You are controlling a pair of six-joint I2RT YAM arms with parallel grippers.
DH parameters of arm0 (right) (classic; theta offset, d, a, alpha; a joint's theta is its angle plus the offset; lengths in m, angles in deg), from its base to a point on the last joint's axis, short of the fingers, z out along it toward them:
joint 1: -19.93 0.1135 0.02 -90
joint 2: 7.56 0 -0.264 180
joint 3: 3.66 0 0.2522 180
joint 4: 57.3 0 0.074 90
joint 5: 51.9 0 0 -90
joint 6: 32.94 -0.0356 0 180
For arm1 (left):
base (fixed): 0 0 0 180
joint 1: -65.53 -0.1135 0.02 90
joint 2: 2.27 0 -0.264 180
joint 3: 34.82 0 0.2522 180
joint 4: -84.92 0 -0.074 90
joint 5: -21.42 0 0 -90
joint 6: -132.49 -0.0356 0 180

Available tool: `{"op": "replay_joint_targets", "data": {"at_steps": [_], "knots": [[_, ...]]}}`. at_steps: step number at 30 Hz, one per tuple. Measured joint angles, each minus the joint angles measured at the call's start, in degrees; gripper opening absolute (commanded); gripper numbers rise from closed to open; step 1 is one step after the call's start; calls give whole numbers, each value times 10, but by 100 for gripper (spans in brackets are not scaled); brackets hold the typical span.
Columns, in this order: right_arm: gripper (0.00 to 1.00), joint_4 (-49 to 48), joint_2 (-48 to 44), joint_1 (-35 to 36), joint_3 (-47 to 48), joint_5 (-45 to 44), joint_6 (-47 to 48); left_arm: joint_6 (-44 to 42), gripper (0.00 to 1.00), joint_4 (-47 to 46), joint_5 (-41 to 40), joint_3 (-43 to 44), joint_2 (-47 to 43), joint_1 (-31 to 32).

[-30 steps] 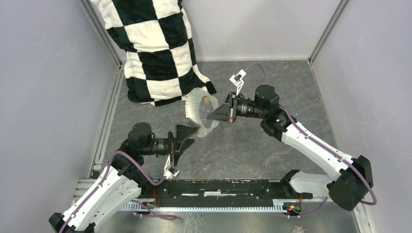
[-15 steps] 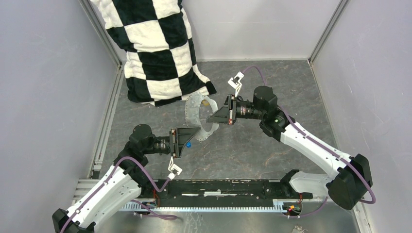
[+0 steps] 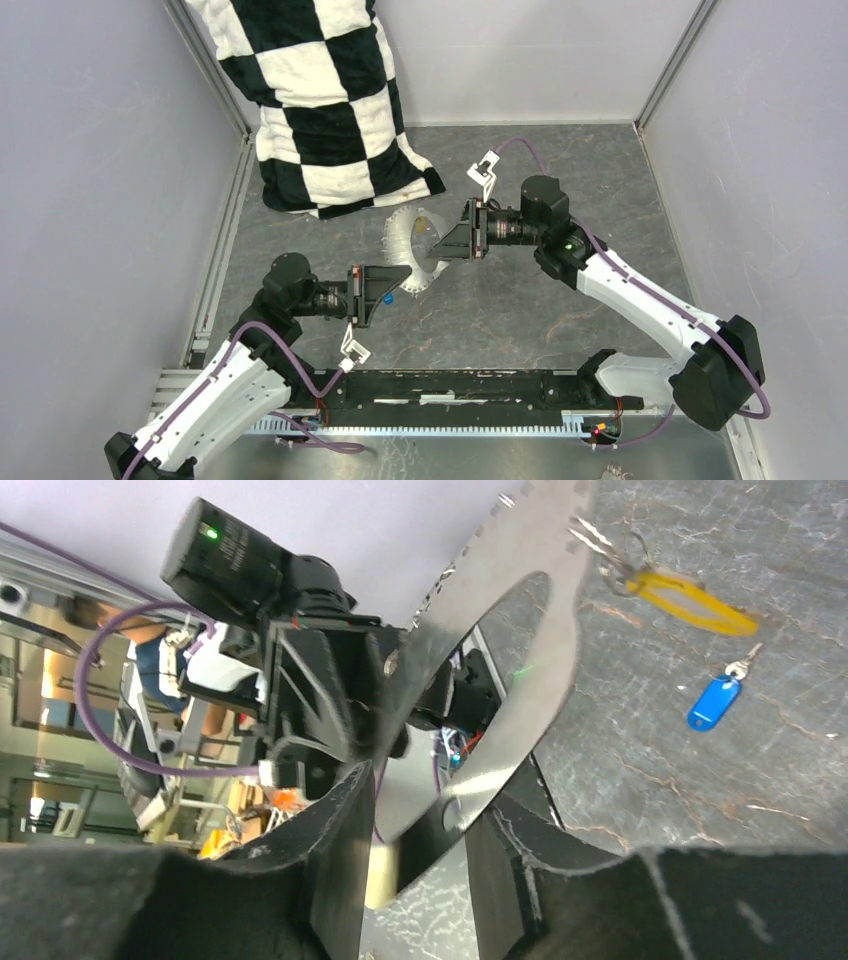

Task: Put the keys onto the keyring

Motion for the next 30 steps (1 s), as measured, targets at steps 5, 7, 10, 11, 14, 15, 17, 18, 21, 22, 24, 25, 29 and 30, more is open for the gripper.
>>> {"op": "replay_joint_targets", "data": {"at_steps": [5,7,10,11,14,15,17,18,21,22,24,25,29,30], "knots": [[59,77,1,-17,38,28,75,78,2,39,4,45,-13,0],[62,140,1,-23,78,40,138,109,2,53,5,64,-16,0],[73,244,2,-29,163,43,248,155,2,77,11,90,-16,0],[76,271,0,-30,193,40,286,170,2,91,15,101,-15,0],[83,328,-14,-30,252,22,372,216,2,144,23,138,-3,0],[85,348,-21,-30,268,12,404,234,2,156,26,148,2,0],[89,366,-30,-30,282,3,447,274,2,180,31,167,11,0],[90,372,-37,-30,285,-2,473,299,2,191,33,179,17,0],[97,376,-53,-30,280,0,520,392,2,209,36,222,45,0],[98,371,-57,-30,275,3,525,409,2,212,36,231,51,0],[98,329,-80,-25,233,13,538,465,2,226,38,263,73,0],[98,304,-97,-19,202,15,542,488,2,230,40,275,83,0],[96,268,-113,22,161,10,557,589,2,242,46,314,119,0],[96,263,-113,35,159,10,562,610,2,244,47,318,125,0]]}}
